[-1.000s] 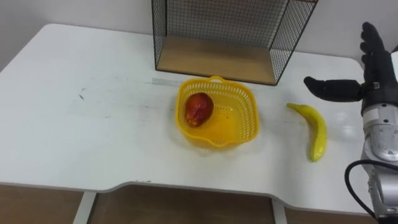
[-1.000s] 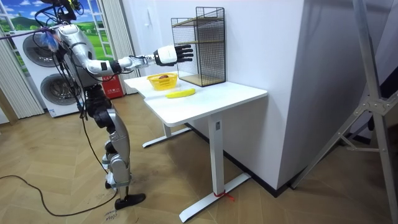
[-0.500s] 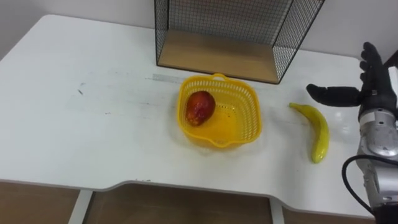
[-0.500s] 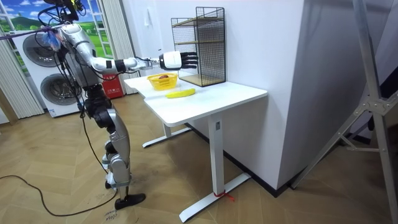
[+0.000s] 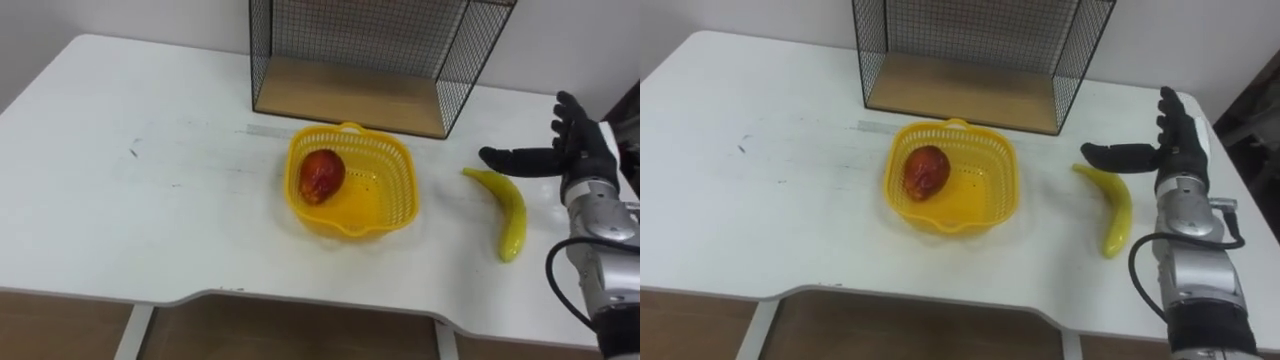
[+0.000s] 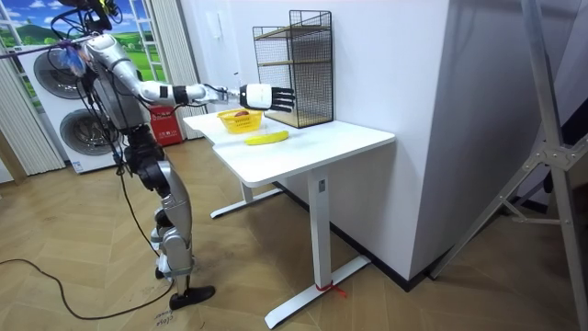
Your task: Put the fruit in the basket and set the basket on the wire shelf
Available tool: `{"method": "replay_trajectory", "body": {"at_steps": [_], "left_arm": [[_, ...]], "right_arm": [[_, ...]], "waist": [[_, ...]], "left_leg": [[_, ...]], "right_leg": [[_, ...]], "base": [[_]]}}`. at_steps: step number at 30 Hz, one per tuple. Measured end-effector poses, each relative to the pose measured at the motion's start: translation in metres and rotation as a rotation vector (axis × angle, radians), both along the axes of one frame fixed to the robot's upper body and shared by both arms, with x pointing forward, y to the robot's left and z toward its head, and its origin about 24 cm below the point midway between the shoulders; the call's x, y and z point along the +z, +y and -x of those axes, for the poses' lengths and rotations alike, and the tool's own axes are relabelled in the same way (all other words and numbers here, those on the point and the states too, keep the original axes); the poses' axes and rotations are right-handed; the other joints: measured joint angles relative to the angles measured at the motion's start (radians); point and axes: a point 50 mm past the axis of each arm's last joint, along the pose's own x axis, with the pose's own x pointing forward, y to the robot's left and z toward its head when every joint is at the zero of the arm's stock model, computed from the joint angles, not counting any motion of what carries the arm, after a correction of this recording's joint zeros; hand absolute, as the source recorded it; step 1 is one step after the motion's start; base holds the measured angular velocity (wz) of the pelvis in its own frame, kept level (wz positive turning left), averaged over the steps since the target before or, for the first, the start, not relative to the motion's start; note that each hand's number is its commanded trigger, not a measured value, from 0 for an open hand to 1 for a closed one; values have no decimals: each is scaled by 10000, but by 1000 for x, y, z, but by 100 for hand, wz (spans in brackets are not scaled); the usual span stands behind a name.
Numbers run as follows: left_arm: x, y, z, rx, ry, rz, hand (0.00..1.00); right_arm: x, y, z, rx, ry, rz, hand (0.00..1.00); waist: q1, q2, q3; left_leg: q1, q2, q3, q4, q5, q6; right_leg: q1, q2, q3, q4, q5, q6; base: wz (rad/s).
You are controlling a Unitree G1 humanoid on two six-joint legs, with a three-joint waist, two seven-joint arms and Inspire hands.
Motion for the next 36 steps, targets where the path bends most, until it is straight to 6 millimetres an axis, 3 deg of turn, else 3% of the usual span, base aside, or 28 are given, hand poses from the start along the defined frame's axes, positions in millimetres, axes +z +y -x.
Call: {"method": "replay_trajectory", "body": {"at_steps": [3,9,17,21,26,36], "left_arm": [[2,4,2,71,48,-101,0],[4,8,-3,151,-249,-267,0],[6,12,-6,191,-415,-414,0],[6,12,-7,183,-431,-410,0],[6,11,-6,221,-324,-385,0],[4,11,-1,322,-12,-352,0]], "right_arm": [[-18,-8,6,-131,974,-372,0],[-30,-14,12,-84,1713,-528,0],[-41,-19,19,-355,2257,-481,0],[-52,-22,26,-554,2784,-574,0],[-55,-24,28,-588,2969,-501,0],[-61,-26,31,-193,3607,96,0]], "waist": [[9,-65,-41],[9,105,17],[-19,73,-63],[8,104,-47],[21,136,-61],[17,107,-6]], "left_leg": [[32,-11,-201,-3,0,0],[-7,-10,-274,-11,7,-12],[-78,-22,-282,0,24,-17],[45,-22,-262,-13,23,-17],[58,-22,-253,15,23,-17],[51,-43,-348,26,22,-17]], "right_leg": [[168,2,-177,-128,2,2],[167,-2,-269,-130,1,2],[99,-9,-262,-113,1,0],[185,-8,-249,-109,1,0],[189,-11,-229,-64,1,-1],[296,-20,-271,-130,-9,-3]], "base": [[17],[4],[0],[0],[0],[1]]}}
